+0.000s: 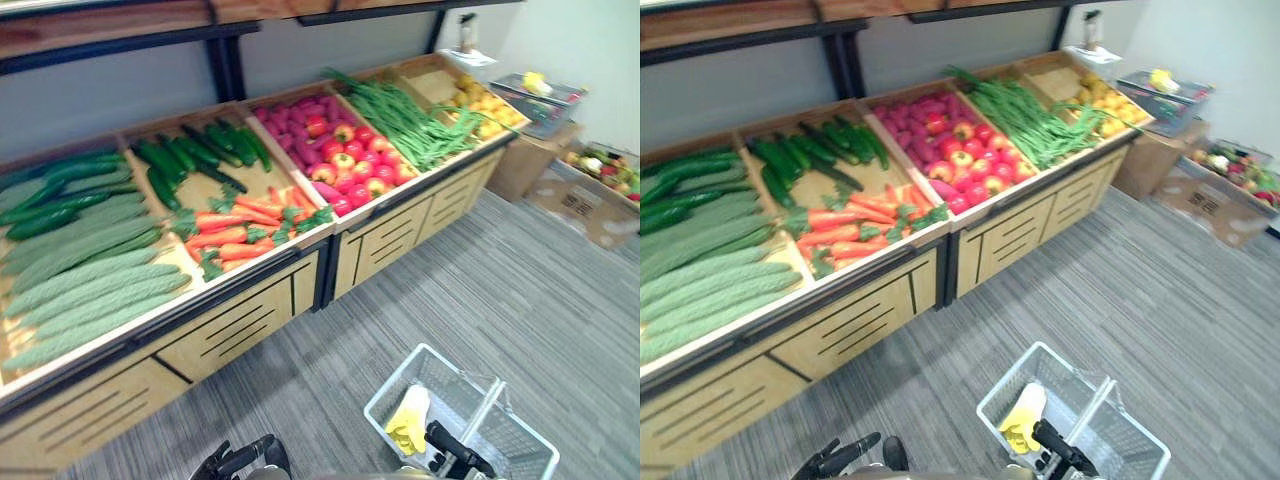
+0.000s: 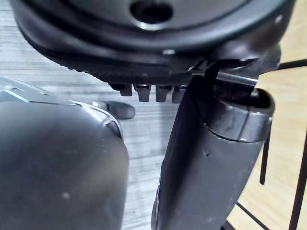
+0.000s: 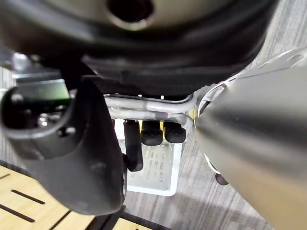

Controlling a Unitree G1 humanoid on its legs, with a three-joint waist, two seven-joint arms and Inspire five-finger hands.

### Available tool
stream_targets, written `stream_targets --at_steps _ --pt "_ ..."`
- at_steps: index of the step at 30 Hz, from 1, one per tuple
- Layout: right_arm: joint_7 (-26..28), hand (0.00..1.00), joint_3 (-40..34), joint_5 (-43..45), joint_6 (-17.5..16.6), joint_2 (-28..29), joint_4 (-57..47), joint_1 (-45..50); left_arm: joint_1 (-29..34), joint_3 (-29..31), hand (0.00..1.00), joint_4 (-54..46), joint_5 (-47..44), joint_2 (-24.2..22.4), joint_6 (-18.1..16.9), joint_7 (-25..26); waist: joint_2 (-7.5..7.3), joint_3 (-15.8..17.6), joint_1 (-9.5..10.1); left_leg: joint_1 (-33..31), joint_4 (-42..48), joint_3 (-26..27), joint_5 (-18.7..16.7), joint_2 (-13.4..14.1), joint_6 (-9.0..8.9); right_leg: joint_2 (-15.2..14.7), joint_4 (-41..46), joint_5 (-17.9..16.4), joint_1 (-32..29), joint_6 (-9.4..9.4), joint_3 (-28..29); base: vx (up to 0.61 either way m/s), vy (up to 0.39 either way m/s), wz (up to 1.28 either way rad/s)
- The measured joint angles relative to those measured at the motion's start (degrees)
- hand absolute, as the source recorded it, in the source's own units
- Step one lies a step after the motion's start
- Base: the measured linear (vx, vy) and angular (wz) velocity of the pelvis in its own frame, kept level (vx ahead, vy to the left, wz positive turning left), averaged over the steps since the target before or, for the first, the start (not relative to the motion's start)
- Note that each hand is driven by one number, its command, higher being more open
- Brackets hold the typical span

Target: Pick vegetable in the basket

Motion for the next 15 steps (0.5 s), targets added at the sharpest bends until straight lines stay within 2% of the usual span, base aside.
stream_targets --at_steps 1,2,3,4,5,6,7,9,10,11,12,13,14,15 --pt "0.58 0.0 0.38 -0.09 0.69 1.85 0.75 -0.63 -0.03 1.08 1.0 -0.75 -0.04 2.32 0.24 -0.18 -5.04 0.21 0.18 -2.36 4.33 0.97 -1.29 -2.96 0.23 -2.3 -8.98 1.37 0.35 3.9 1.54 -0.03 -0.121 0.92" --pt "0.49 0.0 0.08 -0.04 0.57 2.18 0.69 -0.61 -0.17 2.11 1.0 -0.98 -0.02 2.6 0.36 -0.18 -5.79 0.77 0.08 -4.23 11.73 2.29 -3.18 -2.33 1.9 -3.18 -8.15 1.6 0.69 3.59 0.12 0.03 -0.139 0.92" --pt "0.46 0.0 0.37 -0.07 0.65 1.85 0.64 -0.48 -0.01 2.71 1.0 -1.09 -0.05 2.36 0.29 -0.09 -5.62 1.06 0.15 -4.53 16.68 2.78 -6.54 -1.37 1.83 -3.27 -7.59 1.72 1.55 3.87 -0.43 0.18 -0.082 0.7" --pt "0.35 0.0 0.66 -0.06 0.94 0.99 0.75 -0.22 0.96 3.34 1.0 -1.11 -0.07 1.96 0.11 0.07 -4.71 2.03 0.39 -2.96 17.36 1.91 -10.56 -0.71 0.21 -1.98 -7.28 1.94 4.17 4.27 0.09 0.17 -0.054 0.59" --pt "0.37 0.0 0.81 0.0 1.12 1.01 1.05 -0.01 1.58 4.16 1.0 -1.38 -0.09 2.0 0.11 0.08 -4.89 2.16 0.79 -2.15 16.16 0.69 -10.83 -1.58 -0.13 -1.63 -6.57 3.39 4.72 3.8 2.18 0.2 -0.044 0.79" --pt "0.37 0.0 0.94 0.05 1.2 1.22 1.49 -0.3 1.52 4.42 1.0 -1.58 -0.09 1.63 0.05 0.27 -5.47 1.64 0.87 -1.27 14.41 -1.33 -10.44 -1.79 -0.59 -0.84 -5.42 5.36 5.37 2.85 3.46 0.18 -0.043 0.75" --pt "0.34 0.0 1.42 0.01 1.19 1.12 1.49 -0.41 1.52 4.47 1.0 -1.7 -0.09 1.56 -0.01 0.24 -4.04 1.47 1.13 -1.17 13.51 -2.59 -9.9 -0.86 -1.36 0.61 -4.56 7.19 5.16 2.31 4.19 0.18 -0.035 0.71" --pt "0.44 0.0 3.77 -0.44 1.3 0.4 1.72 -0.53 2.1 4.47 1.0 -1.82 -0.07 0.68 0.0 0.16 -3.33 0.75 2.27 1.21 9.99 -4.65 -7.63 0.52 -2.15 2.76 -1.94 9.43 5.09 1.68 4.25 0.24 -0.008 0.52" --pt "0.48 0.0 3.82 -0.64 1.31 0.32 1.74 -0.72 2.35 4.47 1.0 -1.83 -0.06 0.48 0.05 0.18 -3.02 0.7 2.31 1.89 8.92 -5.43 -7.11 0.9 -2.36 3.15 0.31 9.5 4.4 1.58 4.22 0.22 -0.031 0.52" --pt "0.57 0.0 3.94 -1.48 1.62 0.28 1.83 -1.14 2.9 4.41 1.0 -1.85 -0.02 0.0 0.2 0.22 -2.19 0.65 2.13 2.6 7.79 -6.55 -6.44 1.66 -2.98 3.91 -0.15 6.85 4.01 1.44 4.25 0.13 -0.068 0.52" --pt "0.99 0.0 5.22 -2.27 2.4 0.23 1.87 -1.71 3.21 4.42 1.0 -1.85 -0.02 0.09 0.25 0.23 -2.47 0.32 2.13 2.98 7.24 -7.62 -6.11 2.11 -3.52 4.64 -4.69 4.46 4.32 1.31 4.24 0.12 -0.082 0.56" --pt "1.39 0.0 5.57 -2.26 2.59 0.33 1.86 -1.82 3.19 4.4 1.0 -1.85 -0.02 0.19 0.3 0.21 -2.6 0.24 2.13 2.98 7.01 -8.22 -5.92 2.12 -3.83 4.72 -7.12 4.52 4.26 1.28 4.22 0.16 -0.265 0.65" --pt "1.69 0.0 6.03 -2.23 3.05 0.4 1.85 -2.1 2.94 4.37 1.0 -2.13 0.02 0.08 0.36 0.1 -3.36 -0.22 2.06 2.86 6.29 -9.14 -5.34 1.16 -4.81 4.48 -13.58 9.01 3.94 0.56 4.3 0.09 -0.225 0.59" --pt "1.63 0.0 5.95 -2.22 3.16 0.24 1.97 -2.16 2.75 4.37 1.0 -1.98 0.05 -0.2 0.36 0.06 -3.36 -0.47 1.89 2.86 5.97 -9.57 -5.33 0.88 -5.3 4.17 -13.78 8.61 4.12 0.25 3.77 0.15 -0.33 0.54"
